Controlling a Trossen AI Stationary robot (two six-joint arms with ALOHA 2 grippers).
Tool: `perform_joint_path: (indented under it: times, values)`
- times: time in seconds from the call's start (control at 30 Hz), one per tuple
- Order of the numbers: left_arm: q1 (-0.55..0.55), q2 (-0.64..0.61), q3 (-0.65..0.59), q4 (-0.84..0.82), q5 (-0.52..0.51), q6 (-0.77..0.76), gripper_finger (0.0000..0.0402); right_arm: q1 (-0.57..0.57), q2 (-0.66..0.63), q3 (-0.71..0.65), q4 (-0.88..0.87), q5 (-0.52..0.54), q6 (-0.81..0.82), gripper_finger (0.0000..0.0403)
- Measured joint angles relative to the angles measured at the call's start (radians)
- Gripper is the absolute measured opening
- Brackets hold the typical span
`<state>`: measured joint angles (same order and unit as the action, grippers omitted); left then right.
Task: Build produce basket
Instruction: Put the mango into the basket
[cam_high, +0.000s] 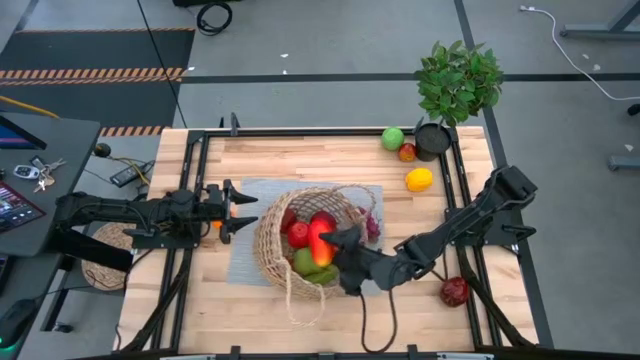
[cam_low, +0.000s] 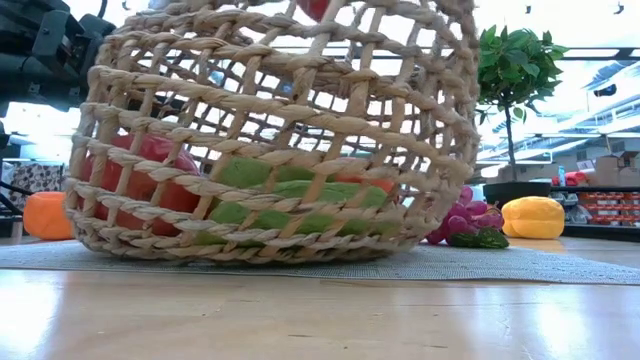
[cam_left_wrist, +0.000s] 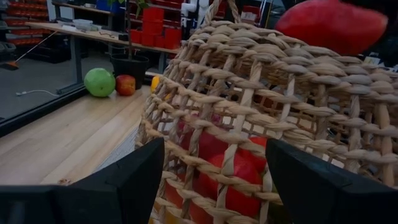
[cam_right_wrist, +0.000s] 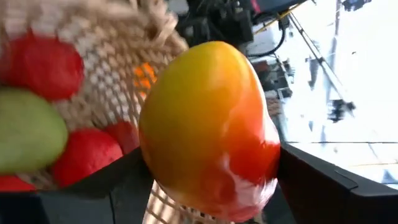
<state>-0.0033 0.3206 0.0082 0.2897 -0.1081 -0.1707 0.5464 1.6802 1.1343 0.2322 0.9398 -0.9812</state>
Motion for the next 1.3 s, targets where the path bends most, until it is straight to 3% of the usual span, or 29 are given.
perform_joint_path:
  times: [0.23, 0.47, 0.63, 0.8, 1.3]
  values:
    - [0.000, 0.000, 0.000, 0.000, 0.000, 0.000, 0.0286, 0.005, 0.072, 0.000, 0.128, 0.098, -0.255, 0.0307]
    - [0.000, 0.000, 0.000, 0.000, 0.000, 0.000, 0.0286, 0.005, 0.070, -0.001, 0.220, 0.082, -0.344, 0.0307]
    - [0.000, 0.000, 0.000, 0.000, 0.000, 0.000, 0.0286, -0.015, 0.070, -0.001, 0.229, 0.009, -0.345, 0.0307]
    - [0.000, 0.000, 0.000, 0.000, 0.000, 0.000, 0.0286, -0.078, 0.070, 0.000, 0.199, -0.091, -0.171, 0.0307]
    - [0.000, 0.000, 0.000, 0.000, 0.000, 0.000, 0.0286, -0.331, 0.070, 0.000, -0.076, -0.609, 0.575, 0.0307]
